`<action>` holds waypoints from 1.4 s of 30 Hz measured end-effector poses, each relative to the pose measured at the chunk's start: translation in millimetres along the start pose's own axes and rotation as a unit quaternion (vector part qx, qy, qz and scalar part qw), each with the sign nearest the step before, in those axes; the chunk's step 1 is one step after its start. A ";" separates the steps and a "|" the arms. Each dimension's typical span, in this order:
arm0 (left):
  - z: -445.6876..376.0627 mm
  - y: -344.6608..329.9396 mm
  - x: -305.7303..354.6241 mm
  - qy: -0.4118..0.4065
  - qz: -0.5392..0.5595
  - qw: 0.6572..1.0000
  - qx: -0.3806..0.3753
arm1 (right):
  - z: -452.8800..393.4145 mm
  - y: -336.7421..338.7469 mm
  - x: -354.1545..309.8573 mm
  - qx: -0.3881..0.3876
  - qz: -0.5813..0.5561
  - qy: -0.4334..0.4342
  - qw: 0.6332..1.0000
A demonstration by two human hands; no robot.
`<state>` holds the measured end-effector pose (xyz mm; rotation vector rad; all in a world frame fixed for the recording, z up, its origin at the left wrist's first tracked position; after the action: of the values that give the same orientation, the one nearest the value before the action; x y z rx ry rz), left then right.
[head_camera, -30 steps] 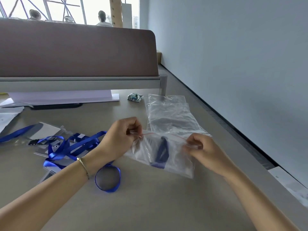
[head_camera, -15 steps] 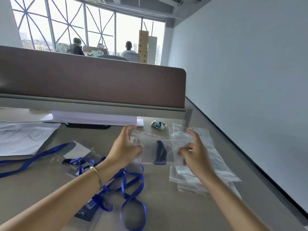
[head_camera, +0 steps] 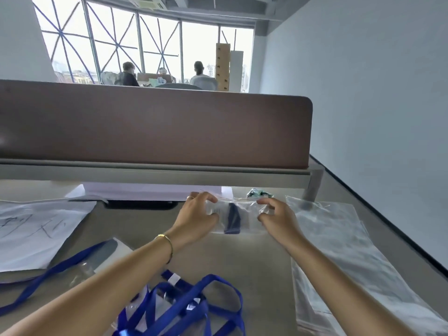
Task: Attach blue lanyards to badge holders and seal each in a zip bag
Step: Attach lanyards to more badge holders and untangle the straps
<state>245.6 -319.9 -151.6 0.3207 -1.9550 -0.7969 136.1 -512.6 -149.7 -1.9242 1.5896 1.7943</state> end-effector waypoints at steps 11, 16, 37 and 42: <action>11.8 -8.2 -8.4 -0.078 -0.130 0.986 -0.064 | 8.8 -18.4 6.3 -0.050 0.144 0.039 0.988; 45.2 24.4 -1.4 -0.117 -0.130 0.983 -0.052 | 41.8 -21.8 -30.8 -0.076 0.166 0.117 0.976; 105.0 149.0 -121.5 -0.050 -0.211 0.971 -0.105 | 125.9 -116.4 -159.2 -0.233 0.071 0.245 0.938; 104.1 151.9 -127.0 -0.046 -0.188 0.979 -0.068 | 134.2 -132.9 -169.7 -0.252 0.071 0.247 0.933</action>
<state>235.6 -97.5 -173.4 0.5905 -1.9384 -1.2017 170.5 -261.4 -137.0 -2.7385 1.5181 2.0453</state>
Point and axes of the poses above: each hand's wrist, its own z-axis away from the middle knuckle, its own y-axis out of the back of the hand, x = y × z, the point moved 10 cm from there along -z, towards the middle knuckle, and after that the axes turned 10 degrees about x, right-handed, at the moved point
